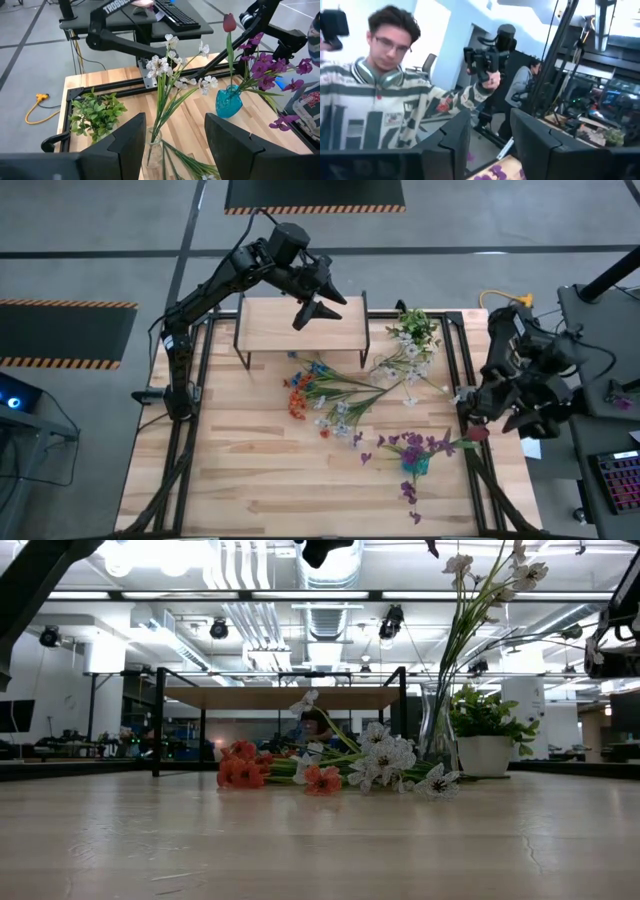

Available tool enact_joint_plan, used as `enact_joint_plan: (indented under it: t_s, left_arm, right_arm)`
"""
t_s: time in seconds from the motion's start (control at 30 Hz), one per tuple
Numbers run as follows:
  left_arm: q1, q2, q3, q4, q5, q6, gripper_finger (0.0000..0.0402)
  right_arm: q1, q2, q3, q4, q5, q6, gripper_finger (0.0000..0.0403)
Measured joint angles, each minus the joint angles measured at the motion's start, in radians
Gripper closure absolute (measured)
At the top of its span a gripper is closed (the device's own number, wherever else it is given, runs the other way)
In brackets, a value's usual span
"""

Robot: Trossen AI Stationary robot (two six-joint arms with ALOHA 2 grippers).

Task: Pick and place flowers into a vace then onto a shelf
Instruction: Put the white flowers into the blue flower vase

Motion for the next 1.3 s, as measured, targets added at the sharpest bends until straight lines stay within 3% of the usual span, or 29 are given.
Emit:
enact_joint_plan:
  t_s: [0.37,0.5,0.7,0.83,1.03,1.3]
  left_arm:
    - [0.000,0.000,0.000,0.001,-0.003,0.001,0.0215]
    - [0.000,0.000,0.000,0.012,-0.097,0.015,0.0215]
    - [0.003,0.000,0.000,0.048,-0.132,0.015,0.0215]
    - [0.002,0.000,0.000,0.045,-0.131,0.015,0.0215]
    - [0.006,0.000,0.000,0.041,-0.132,0.015,0.0215]
    - [0.007,0.000,0.000,0.028,-0.131,0.015,0.0215]
  right_arm:
    - [-0.045,-0.073,-0.369,0.348,-0.146,-0.075,0.0292]
    - [-0.138,-0.057,-0.439,0.493,-0.229,-0.120,0.0292]
    - [-0.333,-0.047,-0.365,0.430,-0.264,-0.094,0.0292]
    - [-0.466,-0.035,-0.302,0.404,-0.366,-0.074,0.0292]
    - [-0.647,-0.021,-0.286,0.504,-0.256,-0.083,0.0292]
    - [-0.825,-0.047,-0.308,0.397,-0.293,0.054,0.0293]
